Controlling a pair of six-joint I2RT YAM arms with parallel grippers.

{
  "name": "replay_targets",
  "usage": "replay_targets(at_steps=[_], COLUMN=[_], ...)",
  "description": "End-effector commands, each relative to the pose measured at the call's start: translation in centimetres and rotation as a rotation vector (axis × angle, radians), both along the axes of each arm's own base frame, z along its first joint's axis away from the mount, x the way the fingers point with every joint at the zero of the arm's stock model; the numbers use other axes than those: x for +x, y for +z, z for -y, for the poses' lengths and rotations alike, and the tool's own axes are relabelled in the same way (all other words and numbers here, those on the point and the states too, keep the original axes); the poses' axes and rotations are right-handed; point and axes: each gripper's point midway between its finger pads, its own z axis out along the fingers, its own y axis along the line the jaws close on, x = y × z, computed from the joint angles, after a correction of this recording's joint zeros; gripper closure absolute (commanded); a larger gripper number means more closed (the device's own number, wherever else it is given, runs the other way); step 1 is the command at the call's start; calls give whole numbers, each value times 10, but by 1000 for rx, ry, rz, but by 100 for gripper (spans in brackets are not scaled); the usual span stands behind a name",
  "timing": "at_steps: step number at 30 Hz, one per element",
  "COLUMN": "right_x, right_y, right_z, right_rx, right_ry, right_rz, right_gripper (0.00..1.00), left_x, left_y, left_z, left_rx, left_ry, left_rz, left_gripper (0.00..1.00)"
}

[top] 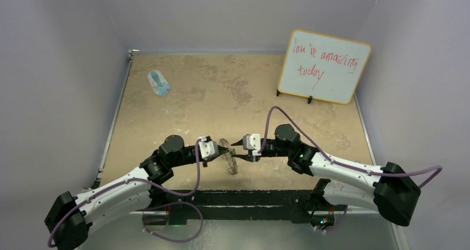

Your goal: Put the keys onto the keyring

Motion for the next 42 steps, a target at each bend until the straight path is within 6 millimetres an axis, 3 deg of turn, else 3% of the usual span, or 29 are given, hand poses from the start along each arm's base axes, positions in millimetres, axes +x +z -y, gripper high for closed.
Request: replay_targets(at_steps=[1, 7, 13, 24, 27, 34, 39, 42], right_x=[-1, 3, 5, 7, 6, 6, 6, 6], right_y=[19, 17, 10, -4, -6, -3, -3, -4], right_z=[-10, -4, -4, -5, -6, -8, -8, -7], right_rx=[53, 83, 74, 58, 56, 61, 59, 50], right_ry=[69, 71, 97, 137, 152, 172, 180, 170], right_rz=[65, 62, 41, 3, 3, 9, 6, 0], right_gripper=[58, 58, 69, 71, 78, 84, 100, 100], left_x=[-2, -2, -3, -4, -4, -4, -4, -4], left_y=[26, 28, 29, 32, 32, 31, 30, 30], left_z=[5, 4, 4, 4, 4, 4, 4, 4], left_rx=[-70, -71, -72, -79, -80, -78, -75, -73], left_ry=[-32, -32, -35, -39, -41, -42, -43, -41], left_rz=[86, 91, 97, 99, 100, 97, 93, 92], left_gripper=[100, 100, 100, 100, 100, 100, 100, 100])
